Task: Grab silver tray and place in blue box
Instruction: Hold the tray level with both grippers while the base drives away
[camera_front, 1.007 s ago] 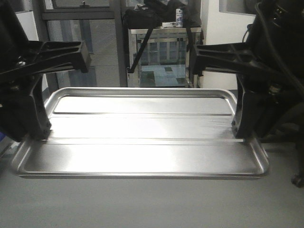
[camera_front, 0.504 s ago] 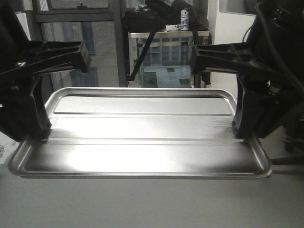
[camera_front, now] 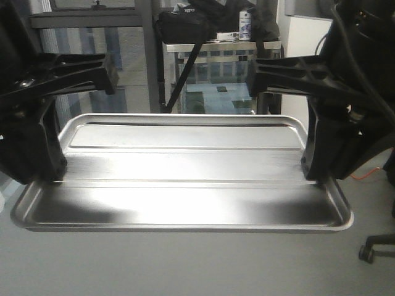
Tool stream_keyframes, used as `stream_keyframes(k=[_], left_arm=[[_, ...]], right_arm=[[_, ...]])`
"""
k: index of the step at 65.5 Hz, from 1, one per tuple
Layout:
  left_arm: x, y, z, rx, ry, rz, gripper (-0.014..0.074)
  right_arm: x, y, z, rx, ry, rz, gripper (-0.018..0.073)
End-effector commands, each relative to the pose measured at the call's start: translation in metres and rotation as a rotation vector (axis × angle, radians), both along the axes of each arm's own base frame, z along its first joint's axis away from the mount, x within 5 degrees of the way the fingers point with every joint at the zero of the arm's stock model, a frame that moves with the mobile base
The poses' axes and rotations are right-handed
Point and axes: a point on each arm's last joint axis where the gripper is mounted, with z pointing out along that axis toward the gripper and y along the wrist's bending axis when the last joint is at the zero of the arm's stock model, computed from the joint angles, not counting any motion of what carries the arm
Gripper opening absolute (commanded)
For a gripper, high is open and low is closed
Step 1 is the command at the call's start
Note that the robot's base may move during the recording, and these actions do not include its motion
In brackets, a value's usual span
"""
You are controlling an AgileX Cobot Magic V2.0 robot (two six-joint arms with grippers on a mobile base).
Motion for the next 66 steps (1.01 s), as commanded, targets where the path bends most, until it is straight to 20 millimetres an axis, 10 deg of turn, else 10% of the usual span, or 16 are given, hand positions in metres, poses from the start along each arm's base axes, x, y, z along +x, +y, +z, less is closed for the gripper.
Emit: stream_keyframes(k=[1, 66], left_arm=[[-0.0003, 0.0013, 0.0153, -0.024, -0.058, -0.01, -0.0104], [-0.0001, 0.0012, 0.0154, -0.024, -0.061, -0.011, -0.0104]], right_arm=[[0.0017, -0.0034, 0.0162, 0.009, -0.071, 0.012, 0.0048], [0.0017, -0.0034, 0.0162, 0.009, -0.071, 0.012, 0.0048]])
